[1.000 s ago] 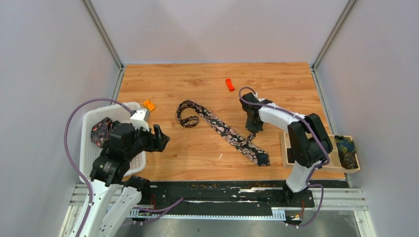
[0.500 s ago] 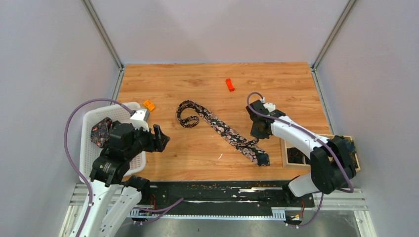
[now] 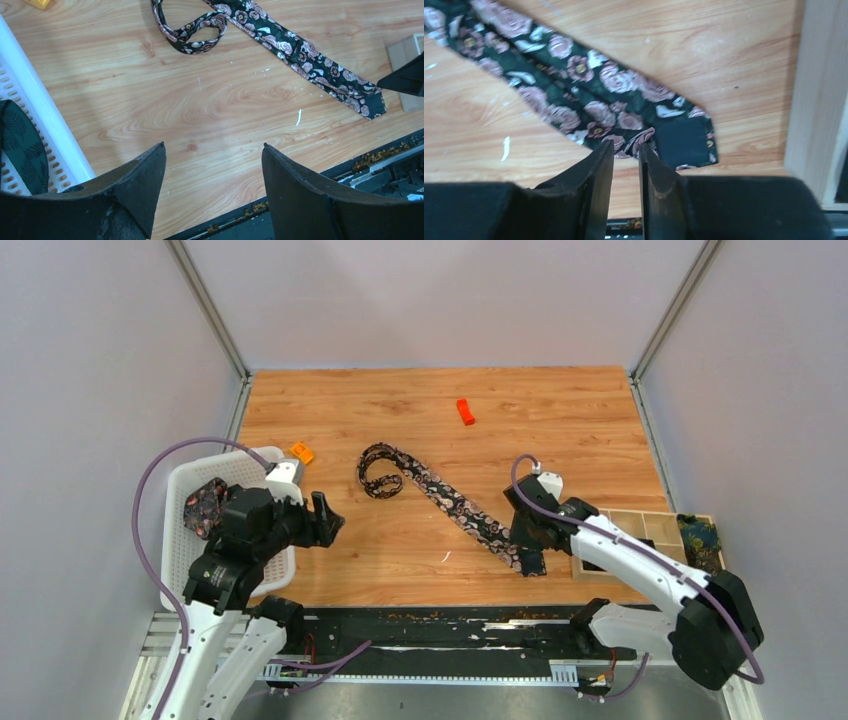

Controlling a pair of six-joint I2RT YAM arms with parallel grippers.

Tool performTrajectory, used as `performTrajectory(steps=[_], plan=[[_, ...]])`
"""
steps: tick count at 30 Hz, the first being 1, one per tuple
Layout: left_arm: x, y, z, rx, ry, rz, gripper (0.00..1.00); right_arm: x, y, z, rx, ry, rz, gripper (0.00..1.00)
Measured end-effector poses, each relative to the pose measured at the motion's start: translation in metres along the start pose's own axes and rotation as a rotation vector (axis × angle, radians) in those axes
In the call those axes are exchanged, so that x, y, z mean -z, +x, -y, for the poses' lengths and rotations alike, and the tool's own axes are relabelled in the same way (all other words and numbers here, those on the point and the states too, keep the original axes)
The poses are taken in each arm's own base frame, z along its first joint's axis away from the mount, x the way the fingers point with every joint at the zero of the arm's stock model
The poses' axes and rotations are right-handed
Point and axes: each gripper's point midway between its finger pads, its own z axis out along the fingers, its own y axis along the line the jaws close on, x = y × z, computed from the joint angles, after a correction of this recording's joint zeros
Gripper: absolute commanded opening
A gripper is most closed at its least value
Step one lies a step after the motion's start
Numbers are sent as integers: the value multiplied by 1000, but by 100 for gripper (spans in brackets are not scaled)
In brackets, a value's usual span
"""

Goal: Roll the ties
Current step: Flatten out the tie at the center of the board.

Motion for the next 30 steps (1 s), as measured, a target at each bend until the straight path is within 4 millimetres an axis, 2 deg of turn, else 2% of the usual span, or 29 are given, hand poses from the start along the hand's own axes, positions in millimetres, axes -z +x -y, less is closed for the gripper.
performTrajectory(steps=[5,11,19,21,23,26,30], plan=[[-2,1,-1,2,-3,-11,77,24,12,-17,14,-122,34,20],[-10,6,-3,9,-15,-54,77,23,36,-12,4,-158,6,25],[-13,8,-5,12,-25,-74,77,31,18,-31,-10,-192,42,32],[-11,7,-5,10,-25,-62,77,32,19,-34,-4,-203,41,33],[-10,6,-5,9,-24,-52,77,35,26,-37,5,-219,33,36],[-10,6,-6,10,-29,-55,77,40,49,-39,33,-260,3,40],[-11,7,-6,11,-33,-61,77,40,71,-31,30,-276,-30,42]])
